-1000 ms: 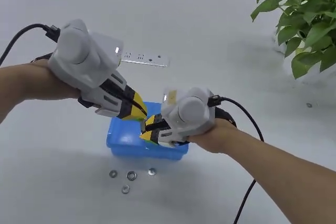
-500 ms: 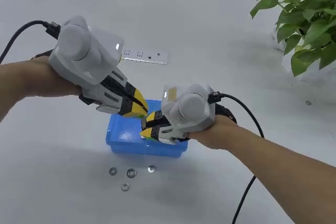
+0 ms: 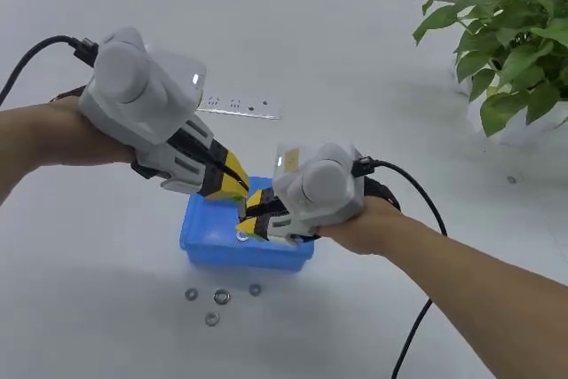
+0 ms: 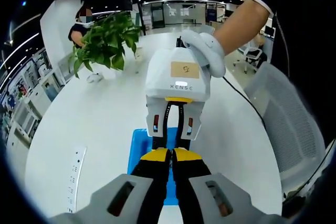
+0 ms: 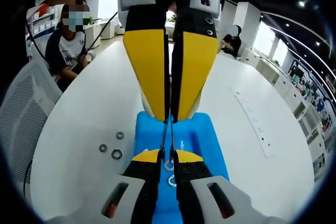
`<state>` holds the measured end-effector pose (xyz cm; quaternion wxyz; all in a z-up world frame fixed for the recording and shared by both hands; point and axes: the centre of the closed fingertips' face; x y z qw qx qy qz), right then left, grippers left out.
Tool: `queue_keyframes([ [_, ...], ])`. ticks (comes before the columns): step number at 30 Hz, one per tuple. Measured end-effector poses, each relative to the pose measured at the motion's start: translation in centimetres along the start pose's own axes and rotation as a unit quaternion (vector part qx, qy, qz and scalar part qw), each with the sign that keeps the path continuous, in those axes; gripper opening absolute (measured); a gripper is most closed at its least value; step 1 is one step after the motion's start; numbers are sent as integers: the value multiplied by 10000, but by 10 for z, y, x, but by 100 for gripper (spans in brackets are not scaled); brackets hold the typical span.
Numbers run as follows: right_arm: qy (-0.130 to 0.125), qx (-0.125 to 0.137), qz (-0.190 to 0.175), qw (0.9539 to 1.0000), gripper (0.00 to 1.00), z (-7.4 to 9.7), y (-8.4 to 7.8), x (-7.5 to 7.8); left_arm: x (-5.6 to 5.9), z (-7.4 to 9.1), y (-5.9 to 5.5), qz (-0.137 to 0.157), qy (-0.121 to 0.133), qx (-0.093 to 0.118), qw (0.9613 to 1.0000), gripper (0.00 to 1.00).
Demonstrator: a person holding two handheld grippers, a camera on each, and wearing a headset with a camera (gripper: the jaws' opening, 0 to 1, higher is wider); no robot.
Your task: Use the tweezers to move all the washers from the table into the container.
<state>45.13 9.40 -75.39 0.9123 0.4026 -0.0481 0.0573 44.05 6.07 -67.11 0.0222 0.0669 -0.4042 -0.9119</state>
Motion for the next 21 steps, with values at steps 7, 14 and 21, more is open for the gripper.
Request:
queue_keyframes([
  [7,-78,-9,60,10000,11,10,7,-6,8,5,10,-92,30,2,10000,6],
  [14,-143,-1,140,9998,11,18,16,-14,18,13,18,-162,75,0,9998,6],
  [21,-149,8,166,9998,11,21,21,-28,33,19,20,-195,79,-32,9998,6],
])
Point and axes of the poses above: the centre of the closed fingertips' face, and the gripper's own axes: z roughly backward along the fingers, x roughly to its right, y roughly out of its top, and after that the axes turned 2 degrees about y, right-handed
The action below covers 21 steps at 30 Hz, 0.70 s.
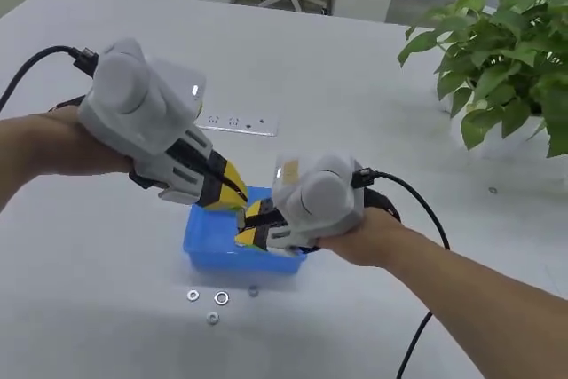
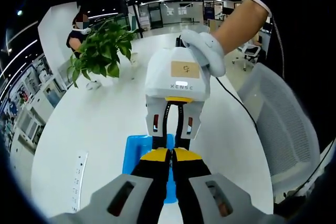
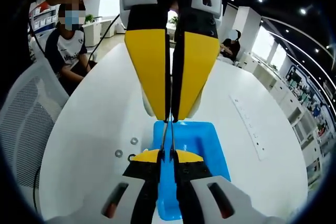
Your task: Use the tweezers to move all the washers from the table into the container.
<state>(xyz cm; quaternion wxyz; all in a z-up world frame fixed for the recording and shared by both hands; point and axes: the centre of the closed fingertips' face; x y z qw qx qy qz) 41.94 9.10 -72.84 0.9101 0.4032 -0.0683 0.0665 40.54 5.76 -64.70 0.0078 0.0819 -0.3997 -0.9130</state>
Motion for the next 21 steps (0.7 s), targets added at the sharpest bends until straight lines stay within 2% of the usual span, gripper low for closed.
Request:
queue_keyframes([
  [11,96,-14,-7,10000,11,-5,1,-24,22,1,-5,60,-32,-37,10000,6],
  [21,265,-21,-35,9996,11,-17,-2,-48,43,-2,-19,177,-99,-86,9998,6],
])
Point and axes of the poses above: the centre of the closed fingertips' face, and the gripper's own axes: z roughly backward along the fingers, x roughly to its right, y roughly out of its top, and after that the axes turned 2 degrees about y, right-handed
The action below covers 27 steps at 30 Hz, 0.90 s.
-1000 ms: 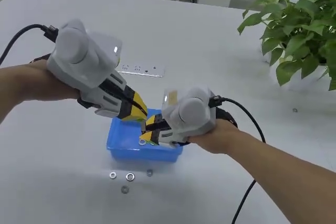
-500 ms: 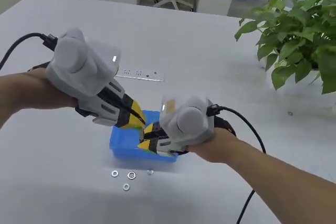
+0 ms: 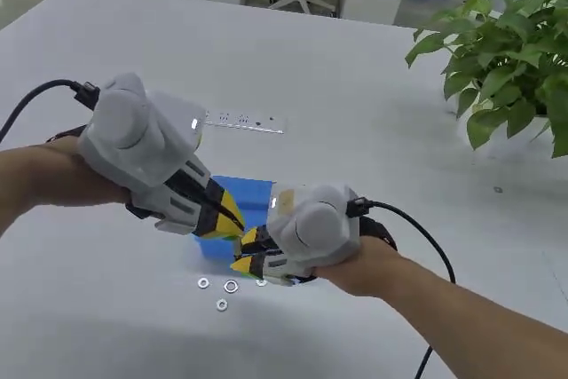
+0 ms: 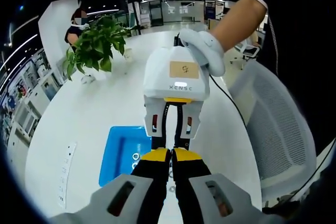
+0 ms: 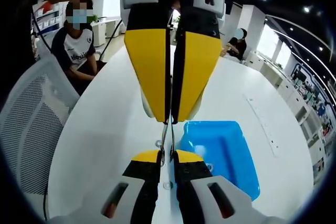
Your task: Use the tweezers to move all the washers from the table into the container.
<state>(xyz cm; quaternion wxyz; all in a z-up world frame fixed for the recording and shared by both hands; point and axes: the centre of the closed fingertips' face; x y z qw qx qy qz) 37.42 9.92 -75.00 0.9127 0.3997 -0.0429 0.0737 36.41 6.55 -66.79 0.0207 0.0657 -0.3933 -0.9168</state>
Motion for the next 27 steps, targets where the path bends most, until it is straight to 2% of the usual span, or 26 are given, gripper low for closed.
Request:
queue_keyframes([
  [15,170,9,-56,9998,11,-16,-6,-21,20,-5,-14,151,-53,-47,9999,6],
  [27,306,26,-117,9995,12,-27,-12,-32,27,-10,-26,291,-119,-90,9995,6],
])
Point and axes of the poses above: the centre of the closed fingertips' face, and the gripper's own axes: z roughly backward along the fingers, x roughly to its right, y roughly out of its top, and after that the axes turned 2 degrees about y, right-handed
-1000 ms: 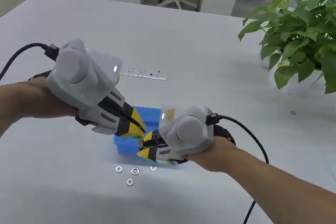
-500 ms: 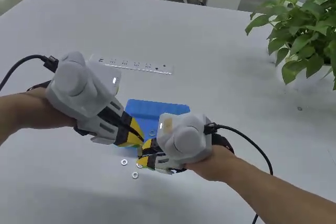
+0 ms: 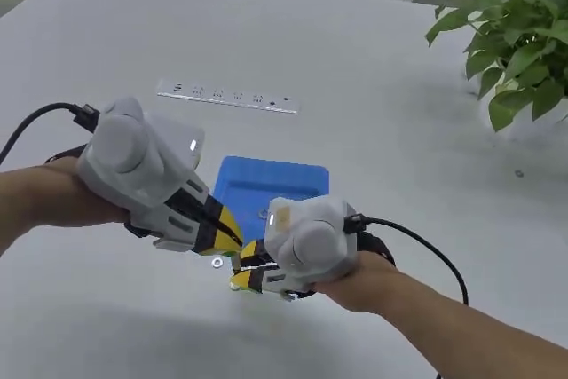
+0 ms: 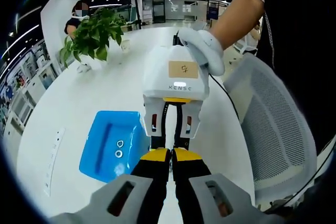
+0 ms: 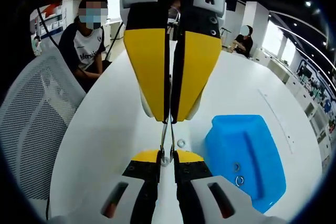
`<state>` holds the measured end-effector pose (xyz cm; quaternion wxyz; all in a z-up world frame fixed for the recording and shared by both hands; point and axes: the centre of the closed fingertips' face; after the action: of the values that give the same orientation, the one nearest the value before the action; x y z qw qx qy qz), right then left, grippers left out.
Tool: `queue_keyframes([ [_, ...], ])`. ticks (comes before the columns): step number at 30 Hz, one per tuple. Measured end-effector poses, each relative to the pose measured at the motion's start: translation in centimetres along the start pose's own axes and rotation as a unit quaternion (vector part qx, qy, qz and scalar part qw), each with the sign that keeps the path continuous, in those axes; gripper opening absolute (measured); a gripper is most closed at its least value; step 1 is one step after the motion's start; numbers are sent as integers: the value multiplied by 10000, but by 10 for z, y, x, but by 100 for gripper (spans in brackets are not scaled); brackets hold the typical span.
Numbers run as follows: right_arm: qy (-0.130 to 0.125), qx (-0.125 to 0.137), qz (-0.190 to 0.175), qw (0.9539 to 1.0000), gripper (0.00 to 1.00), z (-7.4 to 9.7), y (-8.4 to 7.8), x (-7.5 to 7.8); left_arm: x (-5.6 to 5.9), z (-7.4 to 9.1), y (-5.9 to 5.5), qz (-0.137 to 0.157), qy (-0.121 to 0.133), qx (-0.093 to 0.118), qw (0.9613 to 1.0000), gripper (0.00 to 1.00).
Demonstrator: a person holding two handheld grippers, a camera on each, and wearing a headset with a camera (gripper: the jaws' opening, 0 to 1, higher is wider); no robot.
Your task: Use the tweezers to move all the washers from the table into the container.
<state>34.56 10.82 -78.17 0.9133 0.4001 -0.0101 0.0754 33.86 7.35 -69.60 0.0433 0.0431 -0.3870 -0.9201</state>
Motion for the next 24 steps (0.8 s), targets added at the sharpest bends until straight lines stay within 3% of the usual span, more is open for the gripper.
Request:
queue_keyframes([
  [24,150,0,-109,9998,12,-11,-7,-8,3,-8,-13,166,-76,-22,9998,6],
])
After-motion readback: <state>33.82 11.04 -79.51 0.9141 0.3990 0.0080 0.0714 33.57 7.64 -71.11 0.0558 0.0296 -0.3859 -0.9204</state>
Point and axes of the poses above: the centre of the closed fingertips' face, and the gripper's own axes: z roughly backward along the fingers, x roughly to its right, y roughly out of its top, and after that the axes turned 2 degrees about y, right-handed
